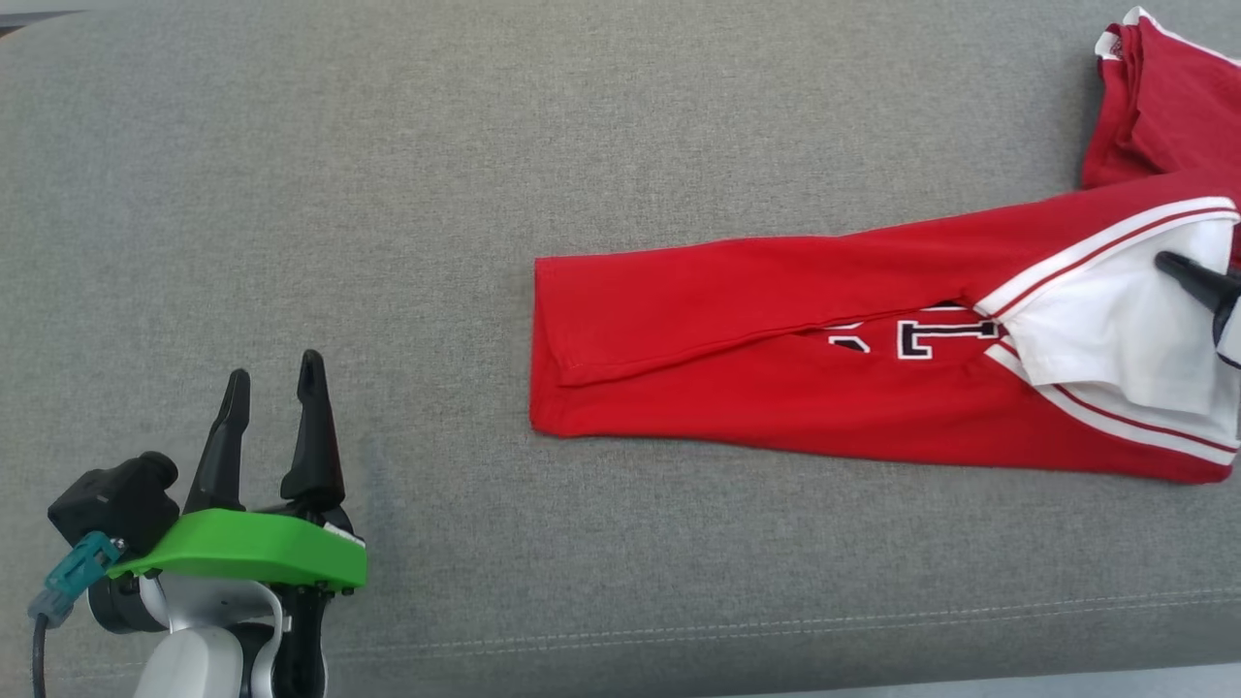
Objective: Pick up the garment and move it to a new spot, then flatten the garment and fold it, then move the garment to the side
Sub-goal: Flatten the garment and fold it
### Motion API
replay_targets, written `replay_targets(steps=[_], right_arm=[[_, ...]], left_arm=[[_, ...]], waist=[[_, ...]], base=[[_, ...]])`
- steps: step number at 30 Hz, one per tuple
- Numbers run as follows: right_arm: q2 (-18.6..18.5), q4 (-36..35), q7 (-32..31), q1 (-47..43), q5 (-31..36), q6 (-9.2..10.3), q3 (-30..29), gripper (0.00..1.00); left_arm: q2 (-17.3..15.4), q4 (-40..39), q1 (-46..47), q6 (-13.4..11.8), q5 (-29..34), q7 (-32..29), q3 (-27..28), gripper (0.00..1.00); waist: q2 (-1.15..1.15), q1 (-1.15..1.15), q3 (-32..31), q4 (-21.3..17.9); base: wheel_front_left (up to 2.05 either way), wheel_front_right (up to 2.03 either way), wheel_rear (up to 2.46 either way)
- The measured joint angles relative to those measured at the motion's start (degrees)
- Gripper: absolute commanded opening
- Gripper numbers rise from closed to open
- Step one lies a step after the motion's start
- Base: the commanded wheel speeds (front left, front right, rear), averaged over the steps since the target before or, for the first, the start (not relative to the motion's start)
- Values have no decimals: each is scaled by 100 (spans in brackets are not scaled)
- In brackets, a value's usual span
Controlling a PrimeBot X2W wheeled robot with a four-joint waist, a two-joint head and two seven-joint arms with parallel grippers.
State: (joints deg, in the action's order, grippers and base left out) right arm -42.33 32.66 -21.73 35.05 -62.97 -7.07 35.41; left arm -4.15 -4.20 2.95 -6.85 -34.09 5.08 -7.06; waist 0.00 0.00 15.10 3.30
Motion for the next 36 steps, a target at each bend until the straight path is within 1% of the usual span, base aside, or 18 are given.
replay_targets(steps=[2,4,8,10,14,19,22,29,33,36], right_arm=[[-56,3,-1,11,1,0,-14,0],[-189,10,-19,29,1,0,-48,0],[-178,-45,-103,30,-59,1,-62,0],[-91,-172,-168,29,-147,1,-34,0],[216,-687,-356,28,-460,1,111,0],[344,-1396,-613,27,-643,1,372,0],[448,-1688,-746,27,-761,1,466,0],[692,-1742,-927,30,-870,4,506,0],[1026,-1771,-1092,71,-927,164,625,0],[1189,-1813,-1163,196,-859,312,754,0]], left_arm=[[0,1,0,0,1,0,-1,100],[0,8,-1,-7,7,-1,-11,100],[0,35,-2,-21,8,-8,-45,100],[0,51,-2,-21,8,-8,-69,100],[1,92,-3,-21,8,-59,-137,100],[2,152,-4,-20,8,-77,-218,100],[3,168,-8,-20,8,-83,-235,100],[25,185,-12,-20,-1,-83,-291,100],[44,193,-17,-19,-13,-82,-328,100],[64,207,-19,-13,-47,-82,-394,100]], waist=[[0,0,-8,-20],[0,0,-44,-70],[0,0,-114,-119],[0,0,-155,-135],[0,0,-237,-142],[0,0,-333,-92],[0,0,-382,-38],[0,0,-448,137],[0,0,-452,257],[0,0,-444,355]], base=[[0,0,0],[0,0,0],[0,0,0],[0,0,0],[0,0,0],[0,0,0],[0,0,0],[0,0,0],[0,0,0],[0,0,0]])
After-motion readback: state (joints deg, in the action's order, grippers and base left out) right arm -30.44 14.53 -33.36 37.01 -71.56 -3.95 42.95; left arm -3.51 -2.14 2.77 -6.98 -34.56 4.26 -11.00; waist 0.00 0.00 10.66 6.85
